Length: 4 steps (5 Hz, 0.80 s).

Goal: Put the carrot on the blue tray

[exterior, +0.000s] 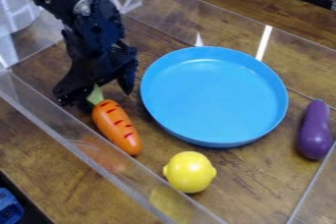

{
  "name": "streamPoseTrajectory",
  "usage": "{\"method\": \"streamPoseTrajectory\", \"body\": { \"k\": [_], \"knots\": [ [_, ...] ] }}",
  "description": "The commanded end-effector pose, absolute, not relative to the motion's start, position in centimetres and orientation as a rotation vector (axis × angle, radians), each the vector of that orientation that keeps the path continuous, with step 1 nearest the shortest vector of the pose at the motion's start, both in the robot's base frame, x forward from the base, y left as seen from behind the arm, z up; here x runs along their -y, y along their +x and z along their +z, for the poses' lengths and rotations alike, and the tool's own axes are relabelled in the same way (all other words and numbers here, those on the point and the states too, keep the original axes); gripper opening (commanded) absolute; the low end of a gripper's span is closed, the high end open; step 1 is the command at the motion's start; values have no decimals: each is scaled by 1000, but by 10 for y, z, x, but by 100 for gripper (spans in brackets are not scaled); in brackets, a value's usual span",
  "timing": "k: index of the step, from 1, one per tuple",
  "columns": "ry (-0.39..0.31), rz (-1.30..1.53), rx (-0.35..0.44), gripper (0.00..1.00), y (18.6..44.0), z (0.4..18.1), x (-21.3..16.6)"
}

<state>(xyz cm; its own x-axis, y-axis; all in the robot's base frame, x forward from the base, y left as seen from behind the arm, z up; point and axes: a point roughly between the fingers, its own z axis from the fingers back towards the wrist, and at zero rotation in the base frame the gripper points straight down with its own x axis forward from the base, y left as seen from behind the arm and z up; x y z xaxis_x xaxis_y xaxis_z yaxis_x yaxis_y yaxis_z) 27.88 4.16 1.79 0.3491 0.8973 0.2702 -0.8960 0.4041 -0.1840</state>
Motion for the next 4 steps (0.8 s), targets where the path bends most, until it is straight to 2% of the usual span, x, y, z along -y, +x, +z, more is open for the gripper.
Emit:
{"method": "streamPoseTrajectory", "body": {
  "k": [1, 3, 4],
  "knots": [
    [42, 1190, 322, 100, 263, 14, -43],
    [61, 1228, 325, 100, 264, 17, -33],
    [67, 1261, 325, 0, 267, 18, -28]
  ]
}}
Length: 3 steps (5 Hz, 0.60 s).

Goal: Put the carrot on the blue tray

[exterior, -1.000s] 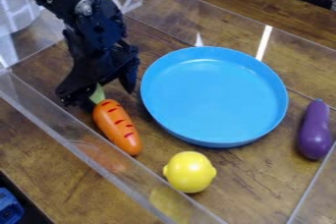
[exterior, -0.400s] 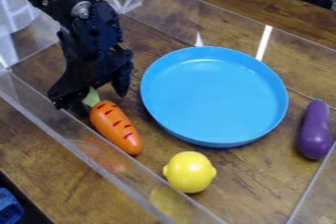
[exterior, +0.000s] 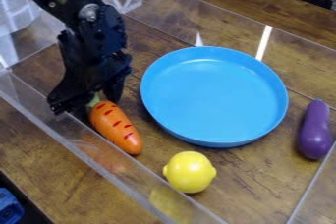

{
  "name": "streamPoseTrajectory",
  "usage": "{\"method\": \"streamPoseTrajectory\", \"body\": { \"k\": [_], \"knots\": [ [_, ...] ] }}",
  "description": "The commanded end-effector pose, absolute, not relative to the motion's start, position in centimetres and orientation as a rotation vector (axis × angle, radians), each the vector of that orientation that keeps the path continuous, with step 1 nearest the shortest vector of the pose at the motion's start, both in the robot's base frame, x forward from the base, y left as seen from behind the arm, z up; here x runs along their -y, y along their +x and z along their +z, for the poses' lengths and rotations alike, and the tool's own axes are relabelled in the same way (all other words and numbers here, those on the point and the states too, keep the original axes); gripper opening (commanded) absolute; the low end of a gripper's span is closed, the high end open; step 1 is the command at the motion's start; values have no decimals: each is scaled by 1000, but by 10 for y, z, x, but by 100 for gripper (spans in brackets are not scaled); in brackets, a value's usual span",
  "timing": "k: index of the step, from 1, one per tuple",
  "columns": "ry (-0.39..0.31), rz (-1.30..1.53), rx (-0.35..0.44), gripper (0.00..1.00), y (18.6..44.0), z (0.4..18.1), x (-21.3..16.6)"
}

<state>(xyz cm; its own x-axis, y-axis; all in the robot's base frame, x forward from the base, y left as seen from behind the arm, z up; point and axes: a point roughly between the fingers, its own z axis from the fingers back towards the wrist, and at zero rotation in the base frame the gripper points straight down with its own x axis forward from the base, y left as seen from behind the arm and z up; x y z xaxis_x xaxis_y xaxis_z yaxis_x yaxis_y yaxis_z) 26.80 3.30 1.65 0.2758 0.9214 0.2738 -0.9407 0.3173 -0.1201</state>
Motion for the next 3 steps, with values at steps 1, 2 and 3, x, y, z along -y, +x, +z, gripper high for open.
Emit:
{"method": "streamPoseTrajectory", "body": {
  "k": [1, 2, 3],
  "knots": [
    [62, 1272, 321, 0, 268, 21, -35],
    [55, 1286, 317, 0, 270, 29, -43],
    [49, 1307, 309, 0, 275, 30, -32]
  ]
}}
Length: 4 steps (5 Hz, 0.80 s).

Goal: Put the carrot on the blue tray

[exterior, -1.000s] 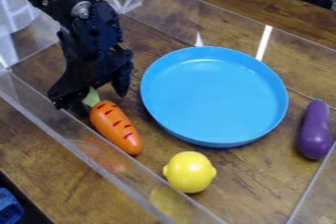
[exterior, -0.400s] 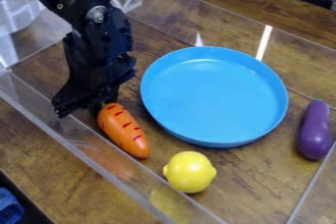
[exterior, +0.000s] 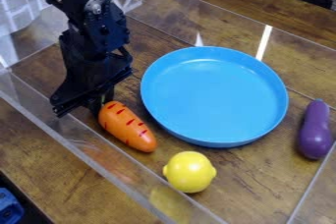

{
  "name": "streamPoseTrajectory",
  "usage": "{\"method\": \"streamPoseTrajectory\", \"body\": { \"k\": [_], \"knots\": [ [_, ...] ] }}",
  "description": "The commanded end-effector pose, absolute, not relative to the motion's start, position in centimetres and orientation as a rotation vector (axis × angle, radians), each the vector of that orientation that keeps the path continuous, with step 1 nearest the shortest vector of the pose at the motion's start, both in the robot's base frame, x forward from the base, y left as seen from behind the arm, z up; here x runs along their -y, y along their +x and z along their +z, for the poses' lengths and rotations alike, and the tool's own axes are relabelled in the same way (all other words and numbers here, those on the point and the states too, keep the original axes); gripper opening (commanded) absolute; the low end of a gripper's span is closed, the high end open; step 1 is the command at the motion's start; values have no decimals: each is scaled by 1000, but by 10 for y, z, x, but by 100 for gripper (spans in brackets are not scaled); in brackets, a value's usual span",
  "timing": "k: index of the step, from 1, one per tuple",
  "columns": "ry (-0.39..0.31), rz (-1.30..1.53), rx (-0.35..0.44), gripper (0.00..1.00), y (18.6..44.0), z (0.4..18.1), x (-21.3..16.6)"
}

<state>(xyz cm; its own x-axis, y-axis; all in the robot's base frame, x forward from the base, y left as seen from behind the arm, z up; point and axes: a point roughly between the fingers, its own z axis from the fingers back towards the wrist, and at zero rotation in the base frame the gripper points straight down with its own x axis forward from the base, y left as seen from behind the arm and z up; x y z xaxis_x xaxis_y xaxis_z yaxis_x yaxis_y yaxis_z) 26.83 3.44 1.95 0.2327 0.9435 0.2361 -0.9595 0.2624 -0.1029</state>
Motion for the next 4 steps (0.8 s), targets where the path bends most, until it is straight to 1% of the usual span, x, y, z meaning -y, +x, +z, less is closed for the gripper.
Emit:
{"method": "streamPoseTrajectory", "body": {
  "k": [1, 2, 3, 4],
  "knots": [
    [41, 1325, 302, 0, 281, 31, -22],
    [10, 1340, 290, 0, 290, 42, -13],
    [-28, 1318, 262, 0, 299, 61, -23],
    [-55, 1300, 247, 0, 307, 72, -39]
  ]
}}
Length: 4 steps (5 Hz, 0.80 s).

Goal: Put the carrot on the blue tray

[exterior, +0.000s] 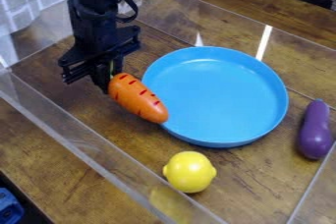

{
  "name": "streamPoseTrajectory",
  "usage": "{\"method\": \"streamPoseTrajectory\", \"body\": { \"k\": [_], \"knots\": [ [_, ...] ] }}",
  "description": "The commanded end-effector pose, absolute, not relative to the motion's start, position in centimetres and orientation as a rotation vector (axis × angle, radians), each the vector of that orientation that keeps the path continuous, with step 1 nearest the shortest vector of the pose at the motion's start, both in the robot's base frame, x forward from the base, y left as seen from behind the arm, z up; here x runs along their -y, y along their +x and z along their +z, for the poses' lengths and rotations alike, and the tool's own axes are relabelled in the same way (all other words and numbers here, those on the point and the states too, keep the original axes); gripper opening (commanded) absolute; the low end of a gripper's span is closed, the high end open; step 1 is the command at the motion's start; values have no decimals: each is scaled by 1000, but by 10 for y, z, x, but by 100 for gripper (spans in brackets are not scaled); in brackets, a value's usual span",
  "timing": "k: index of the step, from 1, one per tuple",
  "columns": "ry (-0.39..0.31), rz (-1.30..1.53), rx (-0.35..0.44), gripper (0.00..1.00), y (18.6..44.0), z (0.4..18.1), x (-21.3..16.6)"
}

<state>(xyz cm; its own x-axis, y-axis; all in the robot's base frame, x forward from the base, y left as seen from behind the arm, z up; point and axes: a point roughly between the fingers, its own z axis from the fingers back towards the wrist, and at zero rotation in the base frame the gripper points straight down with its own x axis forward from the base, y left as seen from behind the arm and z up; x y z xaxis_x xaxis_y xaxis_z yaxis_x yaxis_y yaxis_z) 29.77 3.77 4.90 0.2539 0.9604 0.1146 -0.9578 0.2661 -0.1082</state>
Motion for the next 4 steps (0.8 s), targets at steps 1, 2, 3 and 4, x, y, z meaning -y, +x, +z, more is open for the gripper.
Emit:
{"method": "streamPoseTrajectory", "body": {
  "k": [1, 2, 3, 4],
  "knots": [
    [-64, 1280, 247, 0, 304, 84, -31],
    [-72, 1294, 256, 0, 309, 110, -23],
    [-87, 1292, 245, 0, 316, 137, -3],
    [-88, 1239, 239, 0, 323, 147, 29]
  ]
}}
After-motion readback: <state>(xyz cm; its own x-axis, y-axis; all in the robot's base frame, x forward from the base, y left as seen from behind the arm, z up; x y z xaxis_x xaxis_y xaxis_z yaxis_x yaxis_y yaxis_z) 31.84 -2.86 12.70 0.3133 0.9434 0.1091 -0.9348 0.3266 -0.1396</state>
